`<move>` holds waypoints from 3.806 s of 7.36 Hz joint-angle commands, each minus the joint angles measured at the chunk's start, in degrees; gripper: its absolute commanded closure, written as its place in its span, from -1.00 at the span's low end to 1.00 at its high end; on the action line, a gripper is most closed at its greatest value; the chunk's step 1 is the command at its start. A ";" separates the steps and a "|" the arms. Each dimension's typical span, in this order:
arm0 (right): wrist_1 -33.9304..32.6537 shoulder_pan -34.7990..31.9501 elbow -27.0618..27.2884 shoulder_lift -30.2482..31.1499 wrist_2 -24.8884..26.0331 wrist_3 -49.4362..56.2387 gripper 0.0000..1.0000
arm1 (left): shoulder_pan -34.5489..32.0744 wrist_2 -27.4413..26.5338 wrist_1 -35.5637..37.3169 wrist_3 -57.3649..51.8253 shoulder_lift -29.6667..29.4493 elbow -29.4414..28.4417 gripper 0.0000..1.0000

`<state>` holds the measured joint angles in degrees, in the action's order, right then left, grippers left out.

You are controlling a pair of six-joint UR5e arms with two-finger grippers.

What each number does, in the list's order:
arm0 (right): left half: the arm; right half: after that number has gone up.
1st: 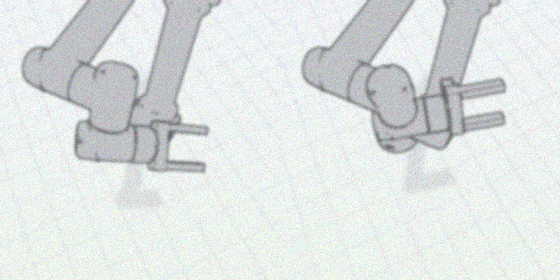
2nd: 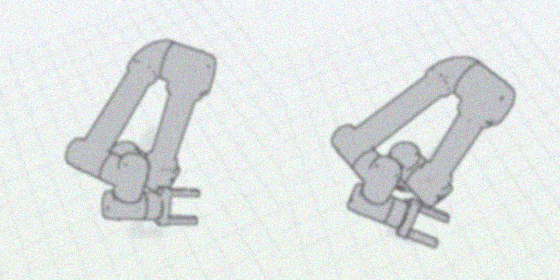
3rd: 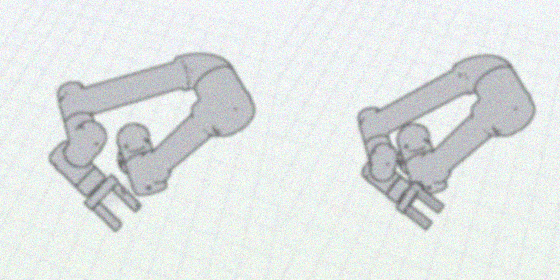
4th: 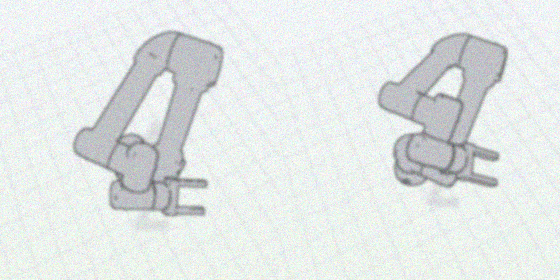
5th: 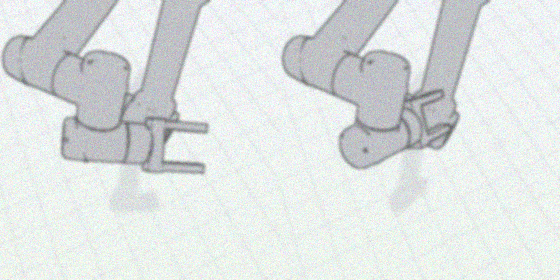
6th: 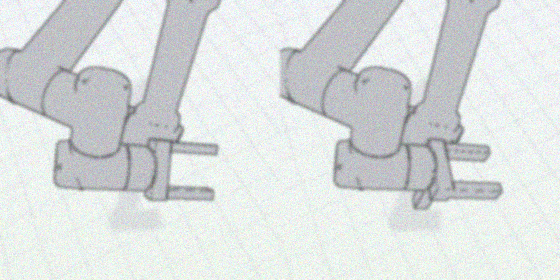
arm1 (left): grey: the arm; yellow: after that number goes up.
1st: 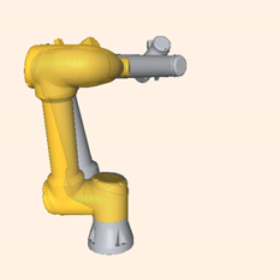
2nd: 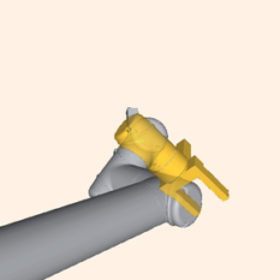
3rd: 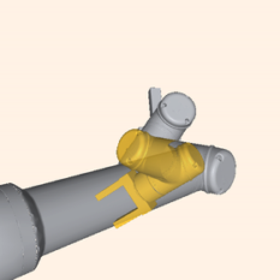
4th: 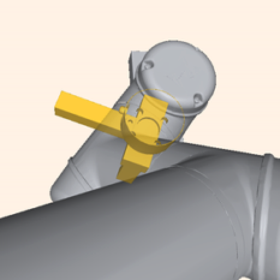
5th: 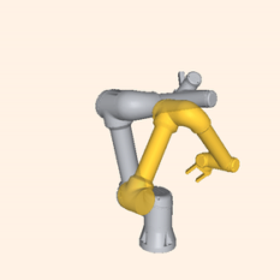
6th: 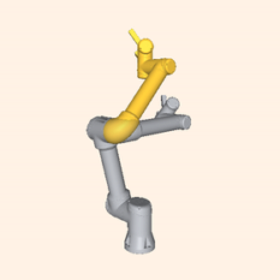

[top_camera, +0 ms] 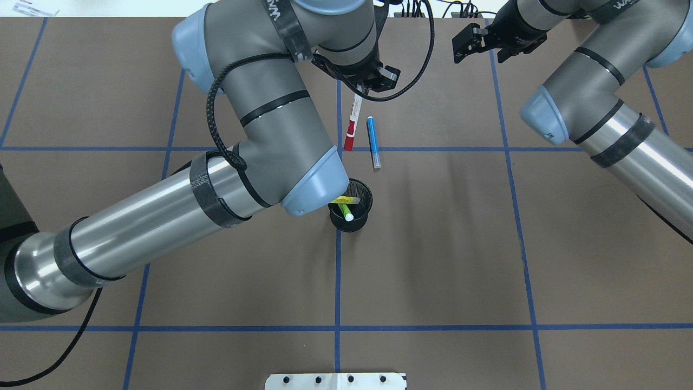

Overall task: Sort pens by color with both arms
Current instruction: 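Lift the red-capped marker out and carry it beside the blue highlighter, then lower the red-capped marker next to the blue highlighter and release, then withdraw the left gripper while the right gripper moves over the cup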

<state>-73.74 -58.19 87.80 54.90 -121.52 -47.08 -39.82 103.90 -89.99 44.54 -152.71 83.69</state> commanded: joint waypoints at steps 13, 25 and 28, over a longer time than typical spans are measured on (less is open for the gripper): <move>0.00 0.62 0.00 0.03 0.14 -0.65 -0.97 | -1.31 11.33 -12.76 17.88 -6.64 -29.54 0.75; -0.52 3.68 1.58 -0.68 0.23 -10.46 -0.97 | -1.38 14.11 -12.50 12.01 -3.25 -24.06 -0.32; -13.23 8.42 8.15 -3.84 1.37 -13.48 -0.96 | -5.96 20.90 -9.96 8.12 6.17 -13.32 -0.33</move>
<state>-81.74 -52.05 92.79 52.13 -120.39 -59.93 -44.13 122.84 -101.32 54.42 -150.14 66.11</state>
